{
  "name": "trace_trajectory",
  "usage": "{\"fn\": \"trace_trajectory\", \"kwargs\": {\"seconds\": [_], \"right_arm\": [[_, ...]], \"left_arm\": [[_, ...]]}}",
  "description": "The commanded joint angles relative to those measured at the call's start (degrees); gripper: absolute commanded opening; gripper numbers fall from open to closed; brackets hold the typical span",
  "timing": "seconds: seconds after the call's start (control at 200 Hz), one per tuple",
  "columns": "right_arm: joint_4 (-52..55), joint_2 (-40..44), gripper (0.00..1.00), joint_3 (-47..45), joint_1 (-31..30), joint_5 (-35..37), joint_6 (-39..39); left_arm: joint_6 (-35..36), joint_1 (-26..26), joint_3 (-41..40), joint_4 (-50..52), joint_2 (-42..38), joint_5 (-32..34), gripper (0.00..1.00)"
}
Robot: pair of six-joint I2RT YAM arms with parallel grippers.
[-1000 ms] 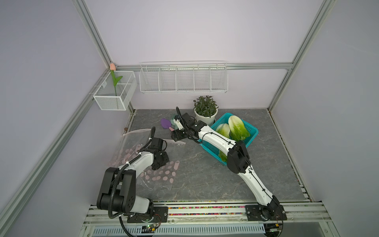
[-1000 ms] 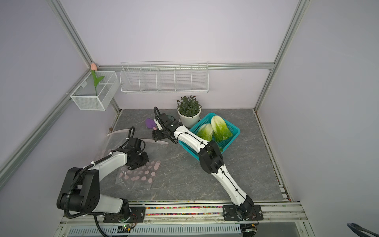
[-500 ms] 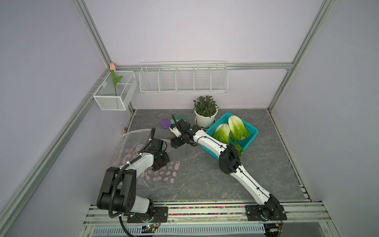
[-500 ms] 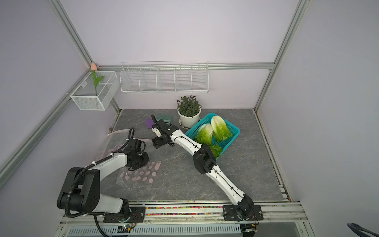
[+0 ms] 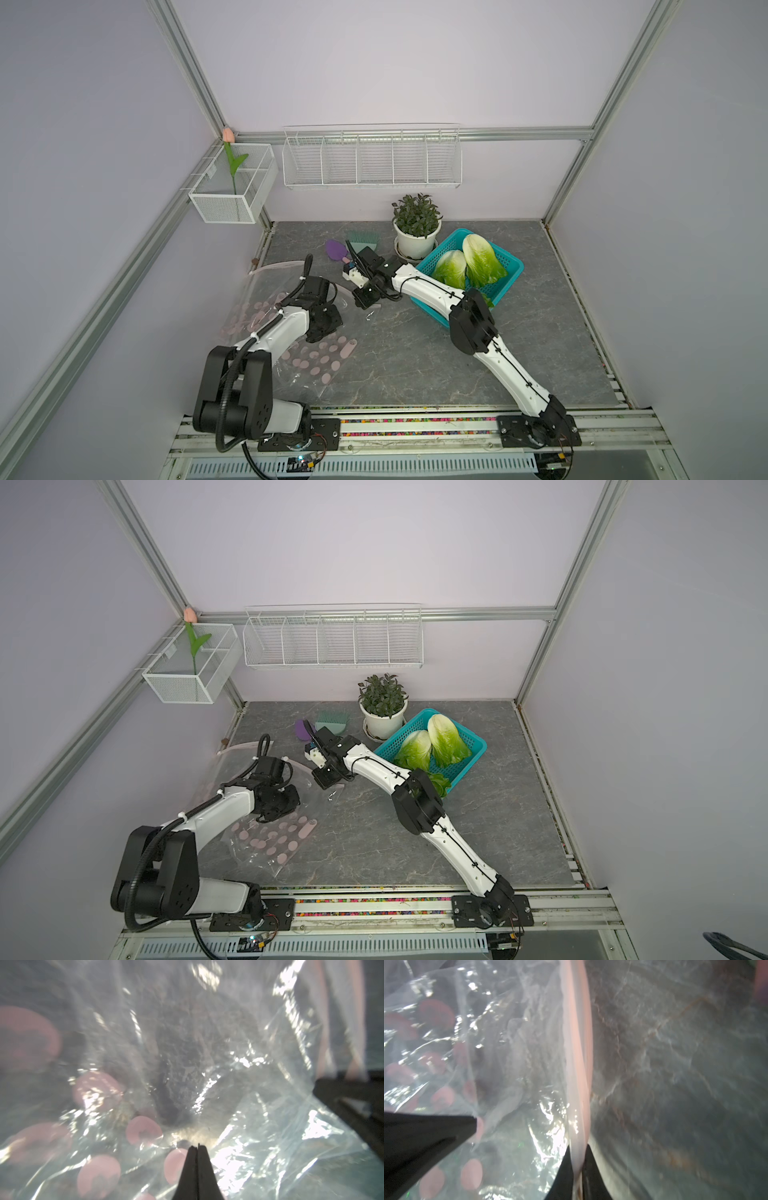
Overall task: Put the chinese cabbages into a zipper bag and zip it
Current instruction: Pick up the zipper food storage bag at the center of the board.
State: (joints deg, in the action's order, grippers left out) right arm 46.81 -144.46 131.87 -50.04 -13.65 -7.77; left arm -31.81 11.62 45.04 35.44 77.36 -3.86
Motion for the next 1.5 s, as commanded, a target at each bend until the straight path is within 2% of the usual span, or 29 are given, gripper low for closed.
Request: {"fn": "trace_trajectory", "kwargs": {"seconds": [0.0,0.08,0.14,0.245,0.3,0.365,0.485,0.64,0.82,0.9,0.97,1.08,1.24,1.375,1.435,1.495], "right_arm": [[-6.98,13.07,0.10,-10.29,0.00,0.64,-4.96],[-11.52,21.17,0.10,-21.33,-0.21,4.10,-9.21],[-12.97,27.15,0.11,-27.99,-1.08,8.04,-11.41],[-14.15,35.62,0.12,-36.41,-3.85,16.64,-13.52],[-14.58,38.83,0.13,-39.13,-5.83,20.94,-14.09],[-14.57,41.13,0.12,-40.99,-8.09,25.11,-14.03],[-15.40,43.48,0.13,-43.02,-10.96,31.34,-13.85],[-16.52,45.36,0.13,-44.20,-12.44,35.33,-13.42],[-20.61,46.66,0.15,-46.53,-13.50,34.93,-14.12],[-23.45,48.49,0.15,-49.28,-13.40,35.16,-16.27],[-25.59,50.56,0.15,-52.17,-12.69,34.49,-18.24],[-27.17,52.60,0.15,-54.32,-12.70,34.44,-17.82],[-28.20,53.14,0.15,-54.38,-12.89,33.34,-16.84],[-29.32,53.30,0.15,-54.89,-13.20,32.79,-16.84],[-29.53,53.53,0.15,-54.97,-13.21,33.36,-17.02],[-29.78,54.01,0.15,-55.06,-13.15,33.55,-17.02]], "left_arm": [[0.52,-0.37,7.47,9.78,-7.02,1.09,0.11],[1.61,-0.29,12.08,13.14,-10.09,-1.57,0.24],[1.13,0.41,16.02,14.39,-10.98,-5.52,0.39],[-0.73,6.14,23.36,14.99,-9.61,-7.85,0.65],[-2.09,8.82,26.15,14.09,-7.98,-9.00,0.73],[-2.91,11.07,28.76,12.73,-5.40,-9.57,0.76],[-2.38,13.47,32.88,13.59,-0.68,-8.67,0.76],[-1.59,13.75,32.72,13.73,0.94,-8.25,0.71],[-2.91,13.70,29.59,9.04,2.35,-11.77,0.59],[-4.56,12.98,28.92,8.14,2.33,-12.07,0.59],[-6.24,10.88,27.29,5.96,0.25,-13.12,0.63],[-7.74,10.27,23.92,0.27,-2.99,-13.59,0.66],[-7.28,10.47,25.19,1.41,0.57,-18.10,0.66],[-7.02,10.93,26.41,0.77,1.19,-18.31,0.67],[-6.61,10.97,26.84,0.95,1.75,-18.38,0.60],[-6.13,10.97,26.47,1.00,2.49,-18.55,0.44]]}}
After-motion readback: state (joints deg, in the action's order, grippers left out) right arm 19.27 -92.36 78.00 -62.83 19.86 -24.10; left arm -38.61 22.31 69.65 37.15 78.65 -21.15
